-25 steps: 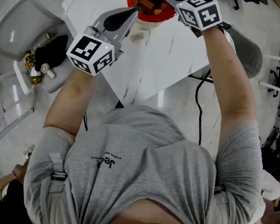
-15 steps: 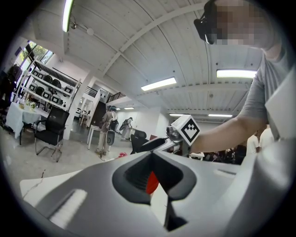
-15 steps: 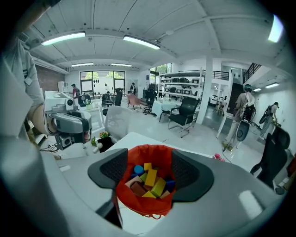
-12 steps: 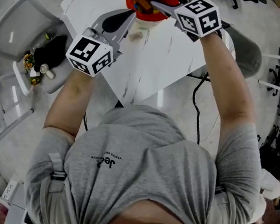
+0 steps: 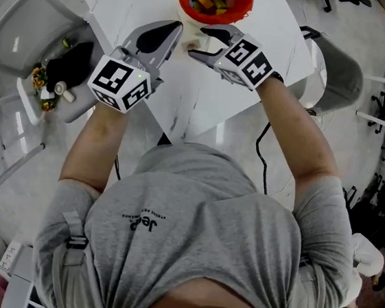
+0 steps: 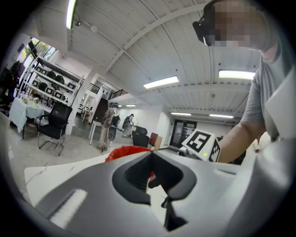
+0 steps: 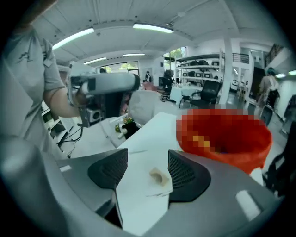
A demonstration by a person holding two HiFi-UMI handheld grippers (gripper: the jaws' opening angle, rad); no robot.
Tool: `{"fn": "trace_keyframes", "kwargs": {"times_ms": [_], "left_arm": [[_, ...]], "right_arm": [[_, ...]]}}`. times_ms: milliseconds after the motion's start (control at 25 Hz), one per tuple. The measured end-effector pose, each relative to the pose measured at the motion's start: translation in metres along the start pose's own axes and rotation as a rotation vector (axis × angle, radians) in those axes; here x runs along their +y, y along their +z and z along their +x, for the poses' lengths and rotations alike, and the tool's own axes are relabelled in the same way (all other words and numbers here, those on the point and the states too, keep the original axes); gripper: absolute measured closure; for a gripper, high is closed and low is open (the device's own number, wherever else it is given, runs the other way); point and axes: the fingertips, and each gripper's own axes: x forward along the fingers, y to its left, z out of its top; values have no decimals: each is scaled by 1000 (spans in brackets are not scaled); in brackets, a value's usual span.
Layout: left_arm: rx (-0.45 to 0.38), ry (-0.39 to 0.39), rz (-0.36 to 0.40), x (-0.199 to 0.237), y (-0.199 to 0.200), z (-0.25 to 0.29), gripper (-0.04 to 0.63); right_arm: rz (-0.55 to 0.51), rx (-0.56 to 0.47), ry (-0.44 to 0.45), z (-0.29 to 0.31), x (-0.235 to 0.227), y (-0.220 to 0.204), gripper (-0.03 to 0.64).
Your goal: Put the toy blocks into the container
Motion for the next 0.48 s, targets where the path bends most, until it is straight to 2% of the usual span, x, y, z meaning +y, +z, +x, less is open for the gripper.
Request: {"fn": "trace_keyframes", "kwargs": {"times_ms": [120, 200, 320, 480], "left_arm": [[16, 19, -17, 5, -14, -11, 539], [28, 29, -27, 8, -23, -19, 538], [45, 40, -35, 10, -36, -31, 538], [57, 56, -45, 17, -49, -45, 538]], "right_arm": [[202, 65, -94, 31, -9, -42, 344], [299, 105, -146, 49, -12, -67, 344], [364, 143, -198, 72, -16, -91, 342], [471, 163, -244, 95, -27, -109, 284]]}}
